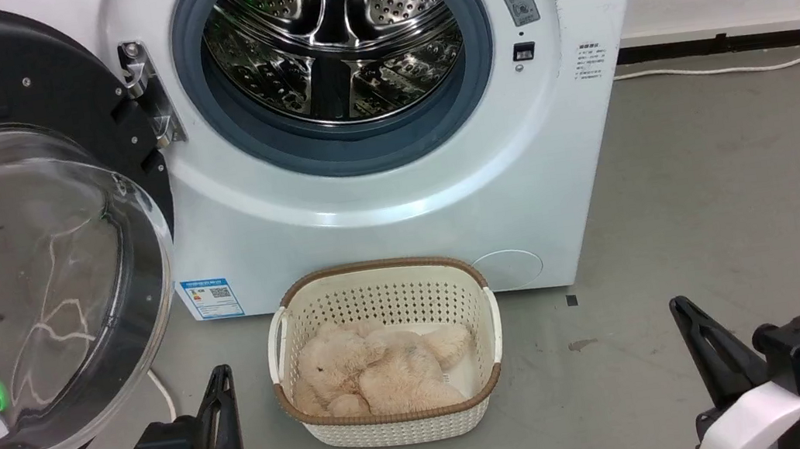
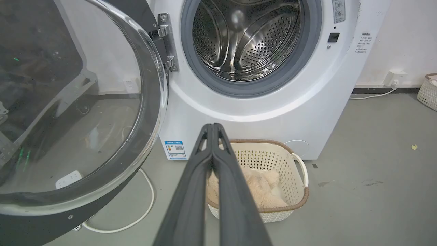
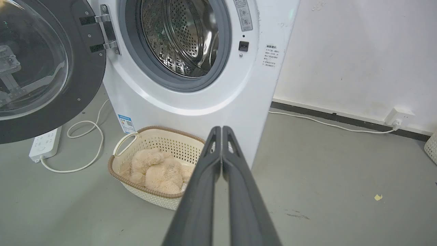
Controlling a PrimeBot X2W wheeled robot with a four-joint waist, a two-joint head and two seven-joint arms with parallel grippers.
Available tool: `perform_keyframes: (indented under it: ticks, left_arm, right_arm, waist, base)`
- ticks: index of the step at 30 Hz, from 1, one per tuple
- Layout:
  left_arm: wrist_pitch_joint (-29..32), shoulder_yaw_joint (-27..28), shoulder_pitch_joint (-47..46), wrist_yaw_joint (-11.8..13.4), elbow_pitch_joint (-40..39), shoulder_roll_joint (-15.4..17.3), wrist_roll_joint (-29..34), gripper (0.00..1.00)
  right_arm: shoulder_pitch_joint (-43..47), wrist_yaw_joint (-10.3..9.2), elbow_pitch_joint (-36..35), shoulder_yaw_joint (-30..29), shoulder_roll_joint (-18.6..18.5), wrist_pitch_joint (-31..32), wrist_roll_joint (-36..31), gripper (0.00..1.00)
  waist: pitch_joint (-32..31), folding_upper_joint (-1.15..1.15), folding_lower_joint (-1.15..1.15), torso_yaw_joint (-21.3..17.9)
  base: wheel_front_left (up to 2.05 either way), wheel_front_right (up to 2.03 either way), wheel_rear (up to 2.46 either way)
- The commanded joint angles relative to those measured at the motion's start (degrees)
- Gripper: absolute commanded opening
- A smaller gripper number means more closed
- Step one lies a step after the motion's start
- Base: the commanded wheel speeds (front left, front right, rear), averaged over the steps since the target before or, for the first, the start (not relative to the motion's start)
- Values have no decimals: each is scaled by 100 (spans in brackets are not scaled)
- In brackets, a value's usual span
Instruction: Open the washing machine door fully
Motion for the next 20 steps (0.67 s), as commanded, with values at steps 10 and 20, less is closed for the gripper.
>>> perform_keyframes:
  ticks: [10, 20]
  left_arm:
    - [2, 19, -87, -31, -24, -9, 50, 0]
    - [2, 19, -87, -31, -24, -9, 50, 0]
  right_arm:
    - [-67, -5, -23, 2, 14, 7, -43, 0]
    - [-67, -5, -23, 2, 14, 7, -43, 0]
  waist:
    - [0, 0, 0, 0]
    - [0, 0, 0, 0]
  base:
    - [0, 0, 0]
    - [0, 0, 0]
